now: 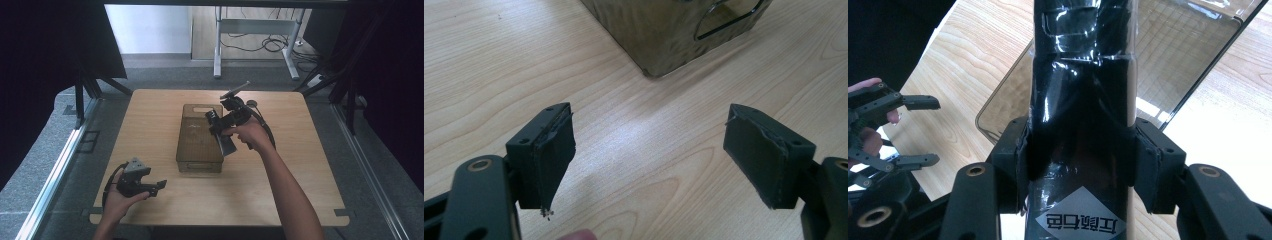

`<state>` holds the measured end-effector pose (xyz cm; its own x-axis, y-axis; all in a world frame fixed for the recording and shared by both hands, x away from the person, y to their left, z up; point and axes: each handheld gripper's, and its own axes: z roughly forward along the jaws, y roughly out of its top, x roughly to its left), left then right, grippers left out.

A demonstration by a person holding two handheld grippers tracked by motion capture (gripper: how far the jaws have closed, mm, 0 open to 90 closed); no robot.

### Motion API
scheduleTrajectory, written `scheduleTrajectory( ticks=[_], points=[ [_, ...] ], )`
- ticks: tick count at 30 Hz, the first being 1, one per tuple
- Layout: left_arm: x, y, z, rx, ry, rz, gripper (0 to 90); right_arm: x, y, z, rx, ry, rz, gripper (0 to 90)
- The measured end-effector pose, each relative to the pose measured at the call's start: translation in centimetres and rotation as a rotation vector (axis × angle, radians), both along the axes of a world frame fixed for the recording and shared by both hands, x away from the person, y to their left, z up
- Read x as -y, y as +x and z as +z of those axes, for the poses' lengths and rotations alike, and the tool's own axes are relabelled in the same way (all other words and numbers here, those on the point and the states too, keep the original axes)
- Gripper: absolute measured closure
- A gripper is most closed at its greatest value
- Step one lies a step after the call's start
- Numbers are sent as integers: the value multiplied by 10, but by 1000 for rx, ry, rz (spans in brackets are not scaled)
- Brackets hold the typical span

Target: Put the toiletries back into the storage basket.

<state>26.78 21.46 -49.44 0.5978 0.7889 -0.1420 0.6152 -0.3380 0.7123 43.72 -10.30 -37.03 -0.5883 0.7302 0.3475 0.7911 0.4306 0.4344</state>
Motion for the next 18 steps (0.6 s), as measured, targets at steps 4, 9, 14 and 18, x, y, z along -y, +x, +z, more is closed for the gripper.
scheduleTrajectory(
  ticks=[4, 9, 14, 18],
  points=[
    [-1, 0, 0, -1, -1, -2, 209, -4, 1, 0, -4, 0, -1, 472],
    [-1, -1, 1, 2, -4, -3, 209, -7, 2, 1, -4, 3, -2, 472],
    [0, -1, 1, 3, -5, -2, 209, -11, 4, 1, -8, -2, -3, 472],
    [1, 0, 0, 0, -2, -6, 209, -14, 7, -2, -13, 8, -4, 472]
  ],
)
